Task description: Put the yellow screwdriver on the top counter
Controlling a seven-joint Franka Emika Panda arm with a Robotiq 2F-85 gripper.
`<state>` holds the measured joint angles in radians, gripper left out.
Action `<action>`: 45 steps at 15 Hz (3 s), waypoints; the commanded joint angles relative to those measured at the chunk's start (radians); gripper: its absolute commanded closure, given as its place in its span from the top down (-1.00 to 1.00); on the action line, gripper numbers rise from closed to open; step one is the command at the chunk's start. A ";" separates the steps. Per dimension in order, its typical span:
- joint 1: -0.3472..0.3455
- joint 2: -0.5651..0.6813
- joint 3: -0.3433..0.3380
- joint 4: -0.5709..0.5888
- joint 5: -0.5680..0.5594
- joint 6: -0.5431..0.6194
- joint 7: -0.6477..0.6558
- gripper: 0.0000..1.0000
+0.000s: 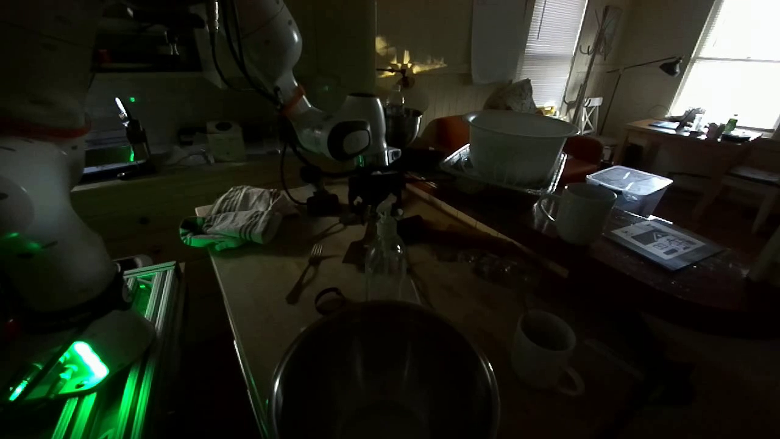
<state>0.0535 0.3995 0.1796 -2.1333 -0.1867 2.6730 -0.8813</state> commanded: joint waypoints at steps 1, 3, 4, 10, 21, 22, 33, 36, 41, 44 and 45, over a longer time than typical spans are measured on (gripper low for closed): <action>0.037 0.034 -0.035 0.022 -0.082 0.042 0.057 0.73; 0.035 0.059 -0.031 0.042 -0.101 0.035 0.057 0.74; 0.036 0.074 -0.030 0.054 -0.107 0.031 0.057 0.72; 0.060 0.111 -0.049 0.095 -0.144 0.016 0.090 -0.35; 0.071 -0.059 0.003 0.014 -0.115 -0.139 0.200 -0.83; 0.066 -0.080 0.018 0.004 -0.105 -0.130 0.185 -0.83; 0.091 -0.197 0.081 -0.016 -0.063 -0.163 0.094 -0.83; 0.098 -0.256 0.083 -0.033 -0.064 -0.140 0.078 -0.83; 0.109 -0.309 0.083 -0.015 -0.016 -0.166 0.062 -0.83; 0.123 -0.317 0.079 -0.006 -0.036 -0.212 0.062 -0.83; 0.125 -0.306 0.080 -0.001 -0.031 -0.238 0.045 -0.83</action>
<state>0.1626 0.0980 0.2655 -2.1305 -0.2251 2.5052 -0.7984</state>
